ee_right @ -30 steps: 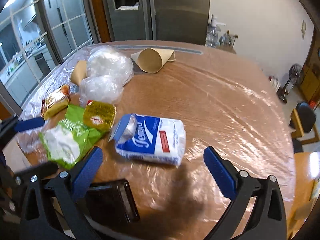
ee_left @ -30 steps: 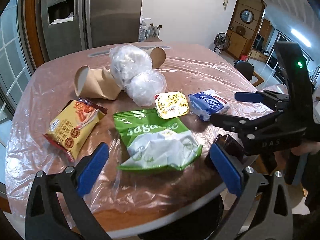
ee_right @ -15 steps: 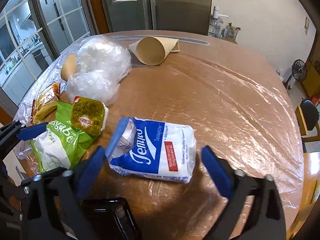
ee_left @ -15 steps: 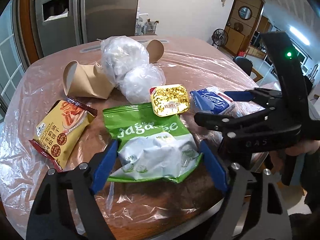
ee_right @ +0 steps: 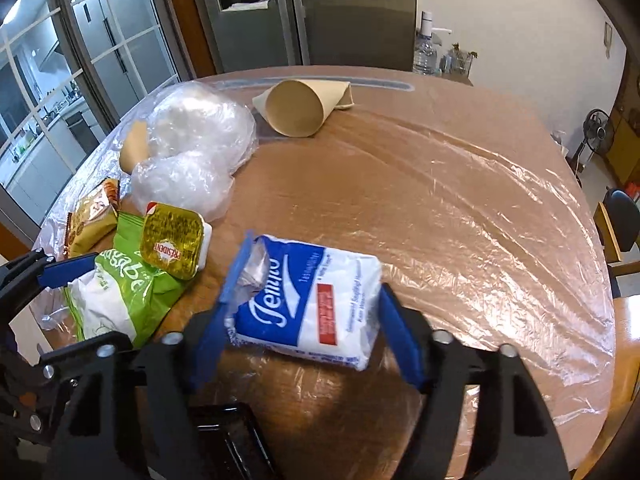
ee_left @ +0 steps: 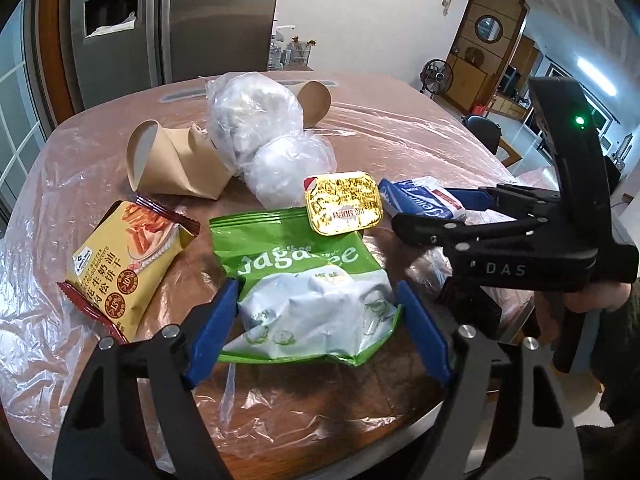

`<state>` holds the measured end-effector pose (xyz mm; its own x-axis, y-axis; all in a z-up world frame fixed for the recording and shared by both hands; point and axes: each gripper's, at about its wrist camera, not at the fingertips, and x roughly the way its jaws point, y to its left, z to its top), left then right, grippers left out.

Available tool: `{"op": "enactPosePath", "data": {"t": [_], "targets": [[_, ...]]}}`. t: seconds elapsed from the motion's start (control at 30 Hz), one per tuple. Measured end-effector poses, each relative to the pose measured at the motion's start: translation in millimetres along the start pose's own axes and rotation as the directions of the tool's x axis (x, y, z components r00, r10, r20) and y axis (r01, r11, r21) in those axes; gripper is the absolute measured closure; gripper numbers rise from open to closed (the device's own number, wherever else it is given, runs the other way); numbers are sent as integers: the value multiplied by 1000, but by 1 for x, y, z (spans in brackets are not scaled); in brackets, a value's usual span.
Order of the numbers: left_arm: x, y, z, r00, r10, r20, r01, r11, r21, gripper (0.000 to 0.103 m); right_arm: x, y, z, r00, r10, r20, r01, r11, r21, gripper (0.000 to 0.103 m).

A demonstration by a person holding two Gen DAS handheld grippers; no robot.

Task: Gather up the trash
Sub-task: 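Lift the green bag and tissue pack with both grippers toward the black bin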

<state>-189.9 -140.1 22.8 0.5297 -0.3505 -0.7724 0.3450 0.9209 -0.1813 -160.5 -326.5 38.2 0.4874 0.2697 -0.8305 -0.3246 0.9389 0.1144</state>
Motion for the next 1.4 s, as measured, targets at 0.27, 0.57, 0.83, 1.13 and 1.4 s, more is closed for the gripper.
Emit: {"op": "enactPosePath", "data": {"t": [0.27,0.57,0.83,1.13,1.4], "targets": [[-15,11,-7,1000,6,14,-5,999,-32,24,-8,-9,-3,1000,17,20,-18,999,34,46],[-31,20,0,999,-42,6,43,997,-67,24,-20,-13,-4,998,30,48,-33,998,50,46],[-36,-4,-3,981,184,58,-191,972,138,24,-22,-11,-4,998,31,54,-34,998,52,46],[-38,5,0,986,155,54,-159,984,77,24,-22,-5,-10,998,44,55,-47,997,54,46],[-37,9,-6,987,150,53,-153,987,54,24,-25,-2,-13,997,46,64,-49,998,51,46]]}}
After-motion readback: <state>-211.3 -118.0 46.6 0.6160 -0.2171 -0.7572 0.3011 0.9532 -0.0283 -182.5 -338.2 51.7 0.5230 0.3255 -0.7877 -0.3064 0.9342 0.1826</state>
